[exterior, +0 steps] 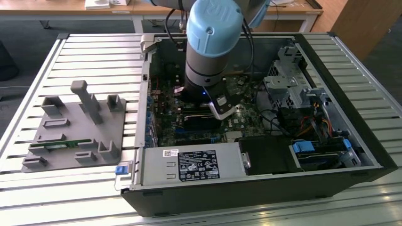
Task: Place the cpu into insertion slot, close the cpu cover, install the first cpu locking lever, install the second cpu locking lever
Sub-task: 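Install the second cpu locking lever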
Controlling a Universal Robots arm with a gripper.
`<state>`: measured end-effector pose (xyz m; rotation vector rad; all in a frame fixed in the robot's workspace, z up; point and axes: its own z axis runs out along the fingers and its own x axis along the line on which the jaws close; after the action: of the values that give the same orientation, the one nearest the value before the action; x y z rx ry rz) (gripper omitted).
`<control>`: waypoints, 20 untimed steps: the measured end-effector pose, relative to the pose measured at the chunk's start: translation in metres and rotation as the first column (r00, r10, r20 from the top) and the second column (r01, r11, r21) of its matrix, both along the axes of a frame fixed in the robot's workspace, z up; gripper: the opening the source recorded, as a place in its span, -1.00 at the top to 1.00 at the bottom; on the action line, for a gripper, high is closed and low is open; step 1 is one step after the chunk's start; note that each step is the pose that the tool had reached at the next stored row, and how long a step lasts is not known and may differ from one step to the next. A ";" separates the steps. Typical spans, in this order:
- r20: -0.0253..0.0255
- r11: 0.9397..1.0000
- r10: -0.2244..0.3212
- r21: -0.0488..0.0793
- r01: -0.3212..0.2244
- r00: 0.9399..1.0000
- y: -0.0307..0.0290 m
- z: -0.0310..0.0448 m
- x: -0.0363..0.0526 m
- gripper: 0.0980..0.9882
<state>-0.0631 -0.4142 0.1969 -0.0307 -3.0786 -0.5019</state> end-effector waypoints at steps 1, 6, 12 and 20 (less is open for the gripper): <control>0.000 1.000 0.000 0.002 0.000 1.000 0.0000 -0.0005 -0.0009 0.98; 0.000 1.000 0.000 0.008 0.000 1.000 0.0000 -0.0029 -0.0025 0.98; 0.000 1.000 0.000 0.017 0.000 1.000 0.0000 -0.0052 -0.0027 0.98; 0.000 0.999 0.000 0.054 0.000 1.000 0.0001 -0.0061 -0.0031 0.98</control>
<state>-0.0662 -0.4141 0.1907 -0.0299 -3.0637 -0.5845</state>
